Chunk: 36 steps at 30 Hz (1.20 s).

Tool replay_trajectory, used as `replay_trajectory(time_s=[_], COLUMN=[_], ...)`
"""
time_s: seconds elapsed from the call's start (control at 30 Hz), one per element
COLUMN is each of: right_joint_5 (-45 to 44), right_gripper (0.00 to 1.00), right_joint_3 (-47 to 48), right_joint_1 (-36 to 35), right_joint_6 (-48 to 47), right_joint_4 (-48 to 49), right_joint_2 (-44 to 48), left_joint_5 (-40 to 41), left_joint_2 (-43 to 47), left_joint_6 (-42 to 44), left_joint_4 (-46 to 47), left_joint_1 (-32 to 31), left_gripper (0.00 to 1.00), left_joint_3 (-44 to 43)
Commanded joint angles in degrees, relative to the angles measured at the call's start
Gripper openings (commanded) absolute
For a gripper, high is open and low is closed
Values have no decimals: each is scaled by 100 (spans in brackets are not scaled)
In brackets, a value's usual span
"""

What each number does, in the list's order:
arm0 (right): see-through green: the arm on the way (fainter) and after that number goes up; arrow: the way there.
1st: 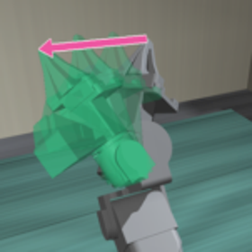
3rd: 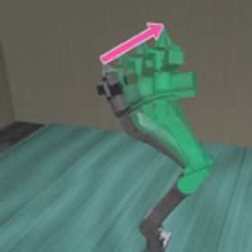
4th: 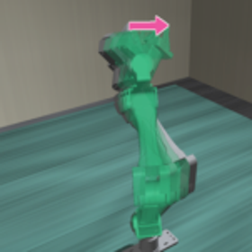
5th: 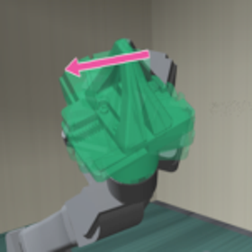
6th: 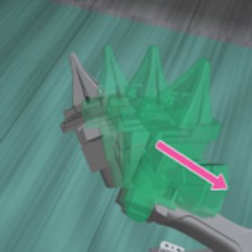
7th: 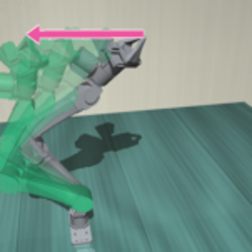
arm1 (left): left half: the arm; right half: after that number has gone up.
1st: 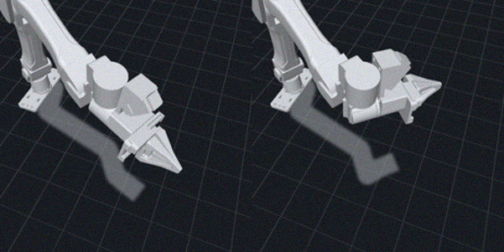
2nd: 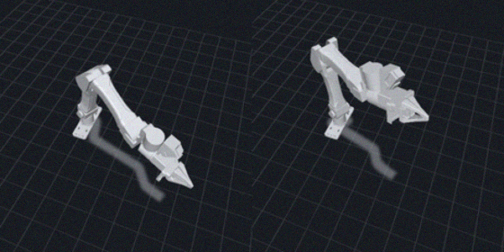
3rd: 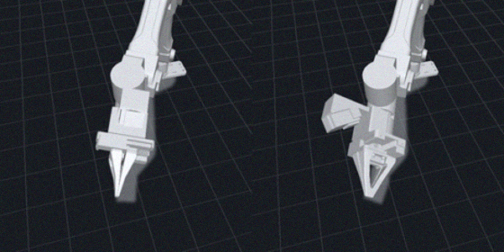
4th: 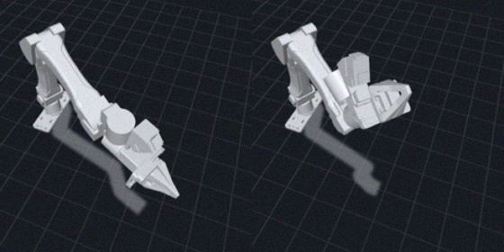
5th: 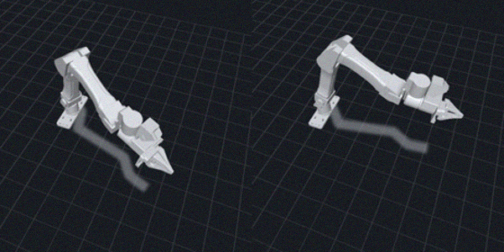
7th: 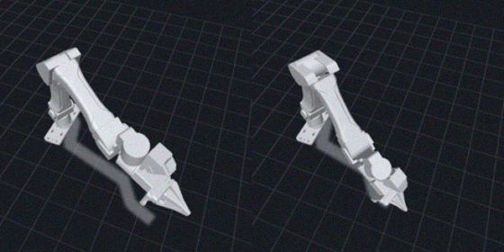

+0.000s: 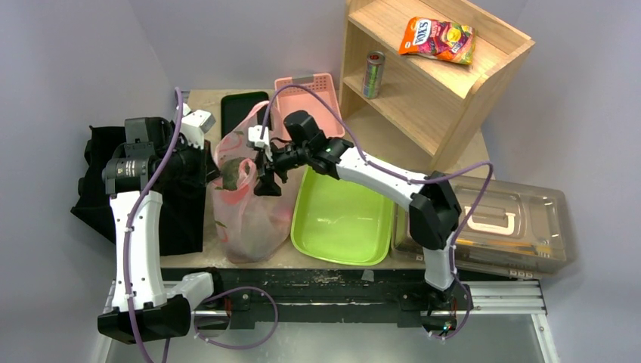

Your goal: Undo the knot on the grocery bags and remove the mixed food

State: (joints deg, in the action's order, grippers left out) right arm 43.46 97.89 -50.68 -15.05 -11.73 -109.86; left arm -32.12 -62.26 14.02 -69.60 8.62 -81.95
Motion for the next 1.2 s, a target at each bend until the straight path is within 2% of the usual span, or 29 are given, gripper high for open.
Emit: replay_trajectory(time_s=[0.0, 0.13, 0.23, 0.37, 0.43, 0.63, 0.67, 0.87, 1.03, 1.1, 1.13, 1.17], right_joint_5=[216, 544, 368, 71, -155, -702, -741, -880, -761, -600, -550, -555], right_gripper=[82, 91, 95, 89, 79, 9, 0, 0, 0, 0, 0, 0], right_joint_3=[371, 959, 980, 921, 740, -22, -83, -796, -1195, -1198, -1124, -968], right_joint_1=[-9, -144, -293, -272, -232, -75, -20, 274, 354, 309, 240, 140], right_joint_6=[-897, -1325, -2079, -2720, -3079, -3432, -3443, -3476, -3378, -2950, -2737, -2552], right_joint_4=[193, -612, -1315, -2070, -2369, -2367, -2370, -2320, -2372, -2084, -1910, -1786], right_joint_2=[-216, -782, -967, -998, -835, -71, 49, 820, 1349, 1487, 1490, 1450], left_joint_5=[-306, -193, -40, 201, 373, 974, 1091, 1657, 1740, 1119, 453, -211], left_joint_2=[-5, -86, -147, -191, -221, -331, -345, -521, -769, -771, -730, -665], left_joint_6=[-73, -72, -75, -57, -30, 85, 127, 220, 303, 350, 505, 684], left_joint_4=[374, 436, 485, 517, 545, 734, 788, 1193, 1234, 1128, 1002, 781], left_joint_1=[61, 67, 73, 122, 162, 378, 433, 918, 1134, 1140, 1139, 1142], left_gripper=[0, 0, 0, 0, 0, 0, 0, 0, 0, 0, 0, 5], left_joint_3=[-98, -181, -215, -234, -210, -200, -206, -309, -429, -398, -392, -404])
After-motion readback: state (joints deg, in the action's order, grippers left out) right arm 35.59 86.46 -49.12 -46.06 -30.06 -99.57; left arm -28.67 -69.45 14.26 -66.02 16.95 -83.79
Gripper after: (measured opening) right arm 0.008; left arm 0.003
